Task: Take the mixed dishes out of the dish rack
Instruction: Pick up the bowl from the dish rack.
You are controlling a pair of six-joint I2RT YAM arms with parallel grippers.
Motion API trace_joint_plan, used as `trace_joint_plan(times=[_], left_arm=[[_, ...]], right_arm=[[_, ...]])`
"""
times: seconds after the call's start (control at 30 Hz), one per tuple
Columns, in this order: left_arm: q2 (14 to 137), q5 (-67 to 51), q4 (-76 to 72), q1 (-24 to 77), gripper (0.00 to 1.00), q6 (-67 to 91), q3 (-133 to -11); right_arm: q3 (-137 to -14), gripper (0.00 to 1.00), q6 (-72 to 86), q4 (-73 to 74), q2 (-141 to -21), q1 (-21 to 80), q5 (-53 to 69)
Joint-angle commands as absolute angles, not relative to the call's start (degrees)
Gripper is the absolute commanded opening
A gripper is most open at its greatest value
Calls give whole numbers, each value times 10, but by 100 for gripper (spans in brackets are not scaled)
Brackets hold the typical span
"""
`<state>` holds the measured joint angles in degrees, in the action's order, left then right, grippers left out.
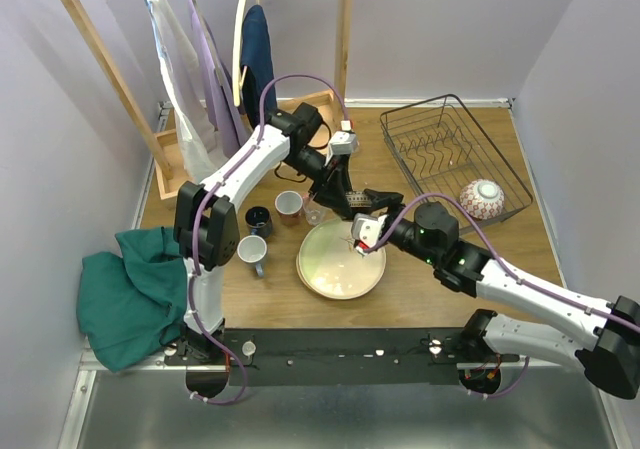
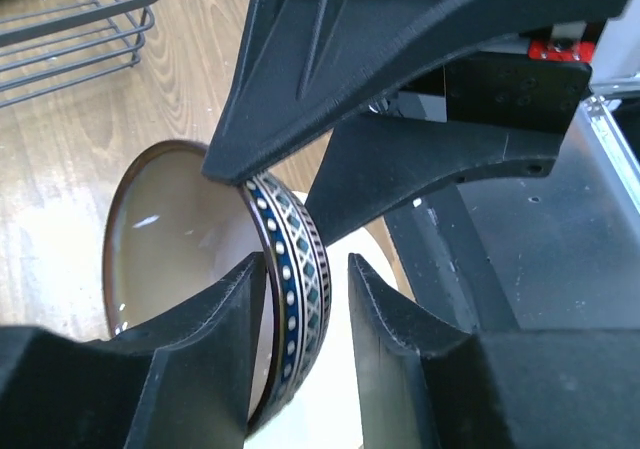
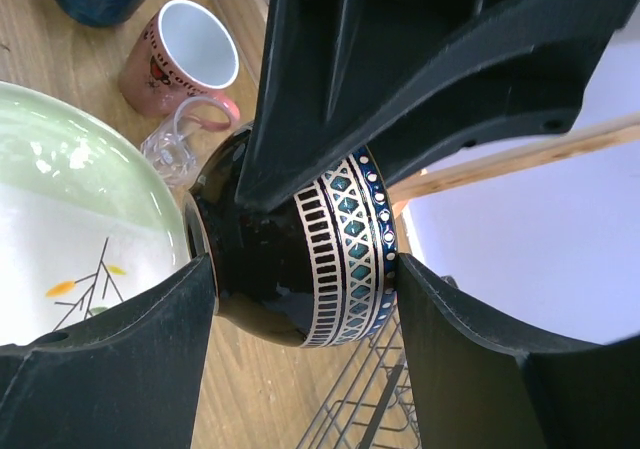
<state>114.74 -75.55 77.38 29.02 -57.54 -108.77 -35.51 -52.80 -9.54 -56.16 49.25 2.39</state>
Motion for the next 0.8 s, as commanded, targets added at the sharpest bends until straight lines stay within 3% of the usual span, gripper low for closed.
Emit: trace_joint_plan(times=[0.0, 0.17, 0.27, 0.47, 0.6, 0.77], left_arm=[[1158, -776, 872, 298, 41, -562, -1080], [1162, -783, 871, 299, 12, -549, -1079], [1165, -789, 871, 299, 0, -549, -1080], [1165, -802, 871, 299, 0, -549, -1089], [1158, -809, 871, 299, 0, -552, -1099], [1155, -811, 871, 299, 0, -552, -1112]], right_arm=[[-366, 39, -553, -178, -571, 498, 11], [-361, 39, -565, -184, -574, 497, 4], [-360, 42, -569, -184, -572, 497, 4], [-349, 52, -571, -176, -560, 497, -32], [-352, 64, -553, -142, -545, 497, -54], [-364, 68, -496, -78, -532, 497, -86]])
